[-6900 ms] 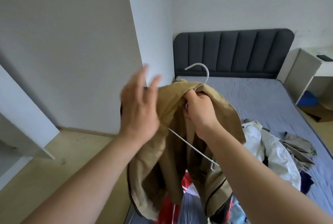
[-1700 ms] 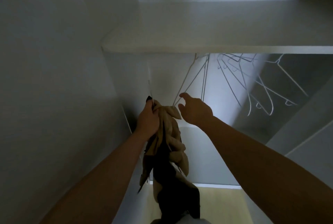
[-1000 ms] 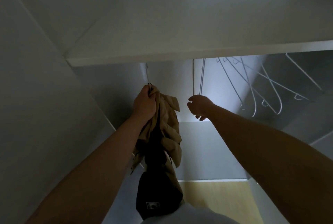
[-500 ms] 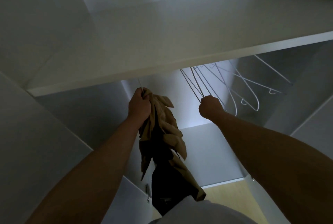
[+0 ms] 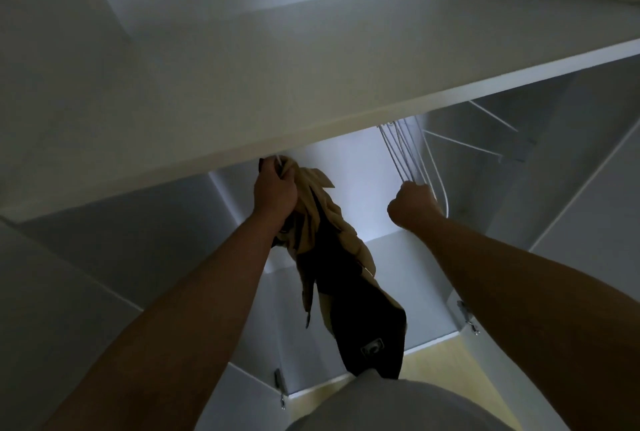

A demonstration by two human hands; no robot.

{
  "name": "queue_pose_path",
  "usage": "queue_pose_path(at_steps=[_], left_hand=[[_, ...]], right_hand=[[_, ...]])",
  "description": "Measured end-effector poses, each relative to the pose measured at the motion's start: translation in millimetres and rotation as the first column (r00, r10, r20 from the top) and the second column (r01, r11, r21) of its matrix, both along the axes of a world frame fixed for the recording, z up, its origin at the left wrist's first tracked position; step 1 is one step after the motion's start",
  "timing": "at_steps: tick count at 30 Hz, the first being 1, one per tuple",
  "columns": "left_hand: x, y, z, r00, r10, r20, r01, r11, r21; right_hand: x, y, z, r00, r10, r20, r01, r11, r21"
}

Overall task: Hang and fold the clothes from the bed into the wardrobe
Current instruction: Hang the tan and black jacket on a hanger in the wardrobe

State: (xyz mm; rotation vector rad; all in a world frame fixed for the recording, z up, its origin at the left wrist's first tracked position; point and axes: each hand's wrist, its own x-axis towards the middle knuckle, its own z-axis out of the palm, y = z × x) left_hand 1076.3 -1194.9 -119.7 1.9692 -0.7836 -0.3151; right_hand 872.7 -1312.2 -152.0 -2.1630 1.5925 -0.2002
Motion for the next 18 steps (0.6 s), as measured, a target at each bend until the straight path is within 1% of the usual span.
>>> queue_pose_path(at_steps=[2,6,8,11,13,15,18], left_hand=[[-3.6,-6.4,3.9,1.0,-0.001,-0.03,0.001,1.0,-0.012],[-8.4,-18.3,13.9,0.997,0.004,-0.079,-0.008,0.999,-0.049],[-9.5,-22.5,17.8,0.995,0.013,-0.095,-0.019,0.998,-0.06],[-13.0,-27.1,20.8,0.996,0.0,-0.09,-0.007,0.998,-0.068],[-15.3,-30.1,21.0,0.996,-0.016,-0.083,0.01,0.997,-0.075],[-18.3,-32.4,19.9,0.996,-0.033,-0.08,0.027,0.997,-0.079],[-22.3,-36.5,15.3,0.996,-0.042,-0.08,0.037,0.997,-0.067]], right_hand=[[0.9,5.2,-2.2,1.0,0.012,0.022,-0.012,1.0,-0.013],[2.4,11.7,1.0,0.999,0.02,-0.049,-0.022,0.999,-0.042],[-1.3,10.9,3.8,0.995,0.021,-0.101,-0.032,0.993,-0.112],[-9.8,6.8,2.9,0.974,0.006,-0.226,-0.063,0.967,-0.245],[-12.1,3.5,-0.6,0.964,-0.005,-0.265,-0.07,0.959,-0.274],[-13.9,0.4,-3.6,0.964,-0.014,-0.264,-0.059,0.962,-0.266],[-20.3,-7.9,-9.9,0.976,-0.013,-0.216,-0.039,0.972,-0.233]])
